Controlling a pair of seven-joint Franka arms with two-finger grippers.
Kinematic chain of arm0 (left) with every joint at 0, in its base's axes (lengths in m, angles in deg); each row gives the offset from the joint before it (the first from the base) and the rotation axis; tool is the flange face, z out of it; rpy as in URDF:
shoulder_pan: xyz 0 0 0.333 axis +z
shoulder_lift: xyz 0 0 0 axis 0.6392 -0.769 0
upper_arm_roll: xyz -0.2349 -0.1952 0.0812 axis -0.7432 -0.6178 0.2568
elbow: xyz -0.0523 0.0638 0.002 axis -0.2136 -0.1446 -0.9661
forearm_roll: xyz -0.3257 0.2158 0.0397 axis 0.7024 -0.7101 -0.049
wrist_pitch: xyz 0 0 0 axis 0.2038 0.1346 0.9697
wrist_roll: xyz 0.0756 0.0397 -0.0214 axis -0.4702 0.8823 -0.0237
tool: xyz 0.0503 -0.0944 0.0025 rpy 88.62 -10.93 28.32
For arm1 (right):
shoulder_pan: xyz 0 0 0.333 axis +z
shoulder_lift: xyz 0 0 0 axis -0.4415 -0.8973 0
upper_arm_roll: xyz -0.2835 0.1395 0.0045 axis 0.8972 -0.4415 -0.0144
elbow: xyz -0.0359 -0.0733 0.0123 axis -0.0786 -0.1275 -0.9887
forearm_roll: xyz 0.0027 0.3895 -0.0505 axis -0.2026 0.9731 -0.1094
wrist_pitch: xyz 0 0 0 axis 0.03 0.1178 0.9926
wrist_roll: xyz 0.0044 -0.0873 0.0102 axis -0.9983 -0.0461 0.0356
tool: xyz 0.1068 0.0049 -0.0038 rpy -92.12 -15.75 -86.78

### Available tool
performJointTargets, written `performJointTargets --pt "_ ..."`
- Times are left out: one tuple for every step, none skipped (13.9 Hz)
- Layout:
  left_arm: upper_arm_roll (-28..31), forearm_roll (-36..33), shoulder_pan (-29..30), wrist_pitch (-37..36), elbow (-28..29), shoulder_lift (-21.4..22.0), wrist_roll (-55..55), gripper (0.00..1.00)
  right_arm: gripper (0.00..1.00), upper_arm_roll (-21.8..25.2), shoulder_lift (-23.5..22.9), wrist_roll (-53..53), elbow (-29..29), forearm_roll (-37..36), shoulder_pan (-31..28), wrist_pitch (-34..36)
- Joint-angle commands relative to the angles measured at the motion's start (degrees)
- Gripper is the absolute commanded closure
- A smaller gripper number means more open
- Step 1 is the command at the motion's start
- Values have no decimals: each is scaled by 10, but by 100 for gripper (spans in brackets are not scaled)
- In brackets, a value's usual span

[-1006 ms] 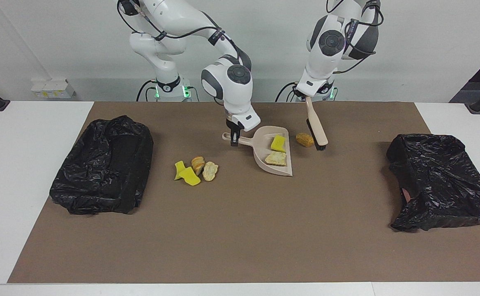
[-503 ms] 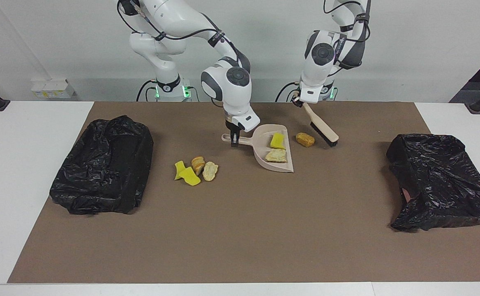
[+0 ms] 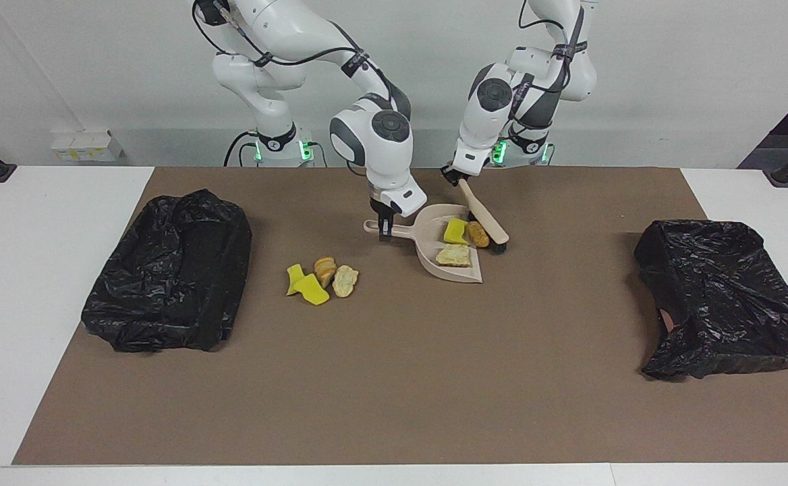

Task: Sweep and dump trash in bin
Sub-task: 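Sweep the remaining nearby pieces into the dustpan with the left gripper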

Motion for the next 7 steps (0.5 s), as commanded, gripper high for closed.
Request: performJointTargets --pt "8 8 -17 -19 -51 -37 -49 100 100 0 7 27 -14 15 -5 -9" --pt "10 8 -17 -44 -53 -36 -60 100 100 0 7 26 -14 14 -5 -9" --pt "11 8 -16 -79 -61 -29 -66 100 100 0 7 26 -14 15 -6 -8" --pt "14 3 -11 -126 -78 -27 -66 100 100 0 7 25 -14 15 -6 -7" --pt "17 -1 -6 -172 -99 -23 -73 100 100 0 7 23 -14 15 -6 -7" --pt "19 -10 5 -209 -112 -20 -79 100 100 0 7 10 -13 15 -6 -5" --pt "21 -23 15 -227 -121 -7 -84 100 100 1 7 1 -13 15 -7 -3"
